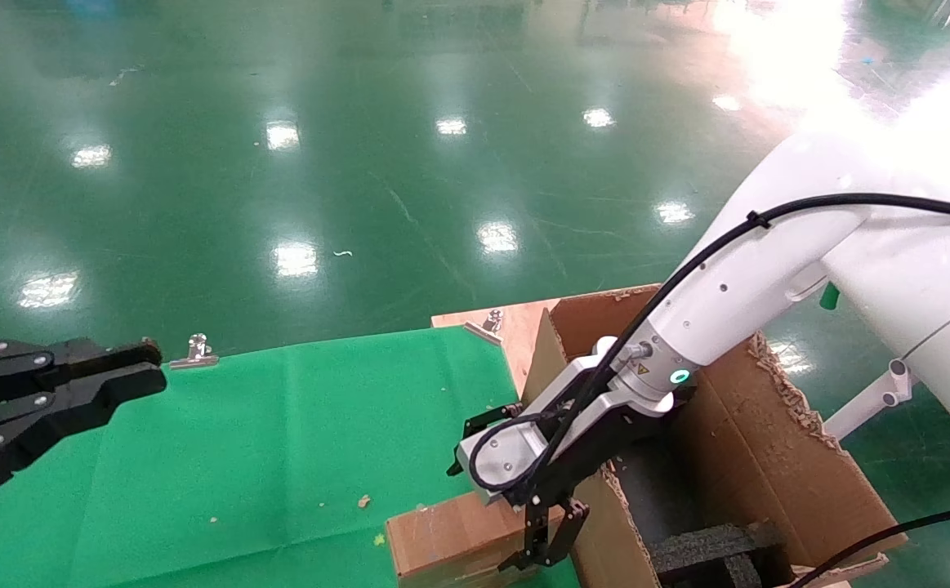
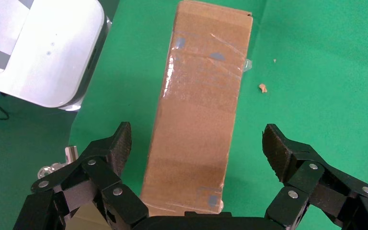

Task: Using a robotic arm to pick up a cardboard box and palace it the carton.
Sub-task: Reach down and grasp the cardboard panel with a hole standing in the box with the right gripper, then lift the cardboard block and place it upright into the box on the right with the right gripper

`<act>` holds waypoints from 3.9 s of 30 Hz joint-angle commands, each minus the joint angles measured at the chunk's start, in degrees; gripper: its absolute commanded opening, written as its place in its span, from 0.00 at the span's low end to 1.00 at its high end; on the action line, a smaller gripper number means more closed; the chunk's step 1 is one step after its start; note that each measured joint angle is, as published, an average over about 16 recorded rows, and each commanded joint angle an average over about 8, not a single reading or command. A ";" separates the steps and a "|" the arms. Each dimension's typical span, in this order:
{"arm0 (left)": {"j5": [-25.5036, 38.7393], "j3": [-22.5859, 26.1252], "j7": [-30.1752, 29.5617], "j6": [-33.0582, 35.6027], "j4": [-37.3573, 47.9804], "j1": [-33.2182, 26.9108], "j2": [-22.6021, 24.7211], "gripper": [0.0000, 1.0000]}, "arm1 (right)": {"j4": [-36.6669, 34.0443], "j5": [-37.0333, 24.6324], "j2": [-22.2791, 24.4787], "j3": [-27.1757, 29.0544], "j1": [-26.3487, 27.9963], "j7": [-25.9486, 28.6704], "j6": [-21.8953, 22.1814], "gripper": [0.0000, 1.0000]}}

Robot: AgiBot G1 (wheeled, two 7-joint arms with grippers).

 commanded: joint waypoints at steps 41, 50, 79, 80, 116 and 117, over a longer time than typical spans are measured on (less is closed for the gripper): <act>0.00 0.00 0.00 -0.01 0.01 0.01 0.00 1.00 | -0.44 1.72 1.31 0.54 1.24 -0.07 0.41 0.00; 0.00 0.00 0.00 -0.01 0.01 0.01 0.00 1.00 | -3.79 6.50 3.99 1.67 10.26 -1.14 -0.54 0.00; 0.00 0.00 0.00 -0.01 0.01 0.01 -0.01 1.00 | -10.88 7.43 21.32 -19.20 36.40 -3.39 -1.25 0.00; 0.00 0.00 0.00 -0.01 0.01 0.01 -0.01 1.00 | -11.21 7.46 21.92 -20.17 36.59 -3.10 -1.21 0.00; 0.00 0.00 0.00 -0.01 0.01 0.01 -0.01 1.00 | -31.56 25.17 31.38 -25.22 11.29 25.39 15.32 0.00; 0.00 0.00 0.00 -0.01 0.01 0.01 -0.01 1.00 | -31.57 25.75 31.59 -25.10 10.64 25.68 15.81 0.00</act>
